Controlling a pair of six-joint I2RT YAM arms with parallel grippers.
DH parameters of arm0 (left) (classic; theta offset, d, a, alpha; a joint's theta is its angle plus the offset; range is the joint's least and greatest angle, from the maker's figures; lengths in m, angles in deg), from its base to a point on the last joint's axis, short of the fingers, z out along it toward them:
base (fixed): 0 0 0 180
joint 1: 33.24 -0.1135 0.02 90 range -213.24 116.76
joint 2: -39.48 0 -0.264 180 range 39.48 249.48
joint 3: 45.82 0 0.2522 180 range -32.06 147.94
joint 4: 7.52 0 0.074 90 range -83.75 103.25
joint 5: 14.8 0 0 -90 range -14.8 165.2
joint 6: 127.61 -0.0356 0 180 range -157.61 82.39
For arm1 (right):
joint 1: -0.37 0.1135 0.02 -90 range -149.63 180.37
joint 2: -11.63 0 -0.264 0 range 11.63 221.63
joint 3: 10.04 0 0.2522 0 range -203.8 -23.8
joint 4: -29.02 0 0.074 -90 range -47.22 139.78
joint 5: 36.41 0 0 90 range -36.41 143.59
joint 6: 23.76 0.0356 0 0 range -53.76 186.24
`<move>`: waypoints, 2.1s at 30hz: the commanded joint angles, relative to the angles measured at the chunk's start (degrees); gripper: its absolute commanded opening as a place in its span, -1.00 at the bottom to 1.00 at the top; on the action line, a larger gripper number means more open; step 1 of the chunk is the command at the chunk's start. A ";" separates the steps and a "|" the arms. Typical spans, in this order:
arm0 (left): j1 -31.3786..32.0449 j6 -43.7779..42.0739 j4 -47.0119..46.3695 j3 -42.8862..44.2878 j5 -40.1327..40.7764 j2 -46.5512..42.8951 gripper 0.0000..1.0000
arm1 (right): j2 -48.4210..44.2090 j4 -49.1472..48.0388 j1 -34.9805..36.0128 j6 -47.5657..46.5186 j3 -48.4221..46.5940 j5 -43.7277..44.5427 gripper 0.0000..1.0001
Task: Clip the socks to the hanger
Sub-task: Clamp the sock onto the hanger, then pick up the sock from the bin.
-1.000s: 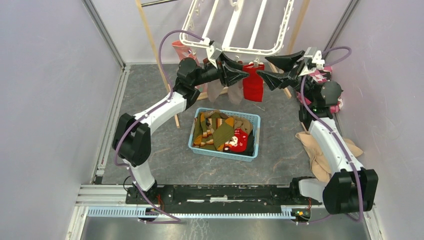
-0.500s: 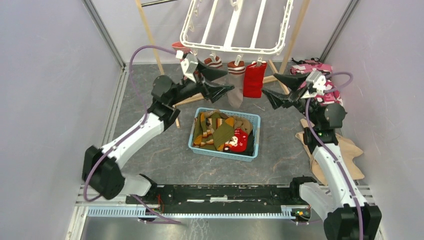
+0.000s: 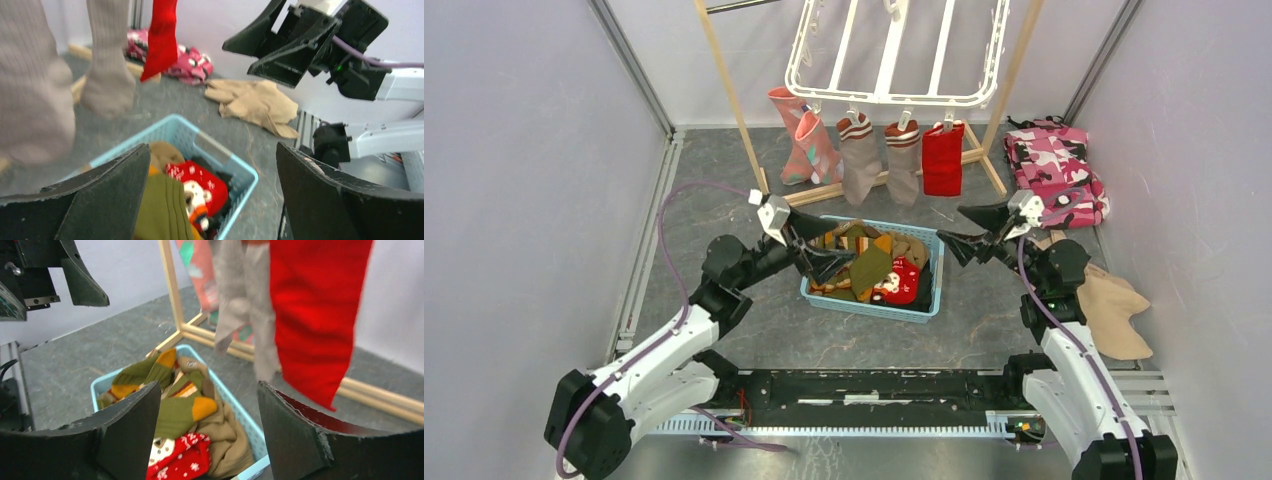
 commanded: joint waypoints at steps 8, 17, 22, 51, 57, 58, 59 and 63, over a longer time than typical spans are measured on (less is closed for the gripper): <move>-0.23 16.14 -11.10 -14.81 1.89 0.10 0.93 | 5.21 16.77 11.74 -12.44 -0.26 4.52 0.39; -0.23 14.54 -1.50 -13.11 8.76 -0.94 0.86 | 18.85 26.73 31.28 -14.57 -6.49 29.86 0.18; -0.23 12.31 3.31 -13.80 11.51 -5.80 0.86 | 24.68 30.19 38.77 -13.00 -10.66 44.26 0.16; -0.23 12.19 5.11 -16.43 13.18 -11.77 0.82 | 26.56 33.41 41.54 -10.50 -13.74 49.02 -0.88; -0.19 12.79 3.85 -16.43 12.57 -11.75 0.81 | 18.84 33.39 41.54 -12.05 -14.00 51.63 -0.97; -0.24 13.08 3.22 -16.48 12.18 -11.67 0.81 | 17.79 33.46 41.50 -12.37 -14.08 51.61 -0.98; -0.23 13.42 2.58 -16.52 11.83 -11.62 0.81 | 16.79 33.43 41.57 -12.77 -14.24 51.63 -0.98; -0.23 14.41 0.36 -16.69 10.08 -10.96 0.82 | 13.63 32.59 41.49 -14.22 -14.29 51.24 -0.99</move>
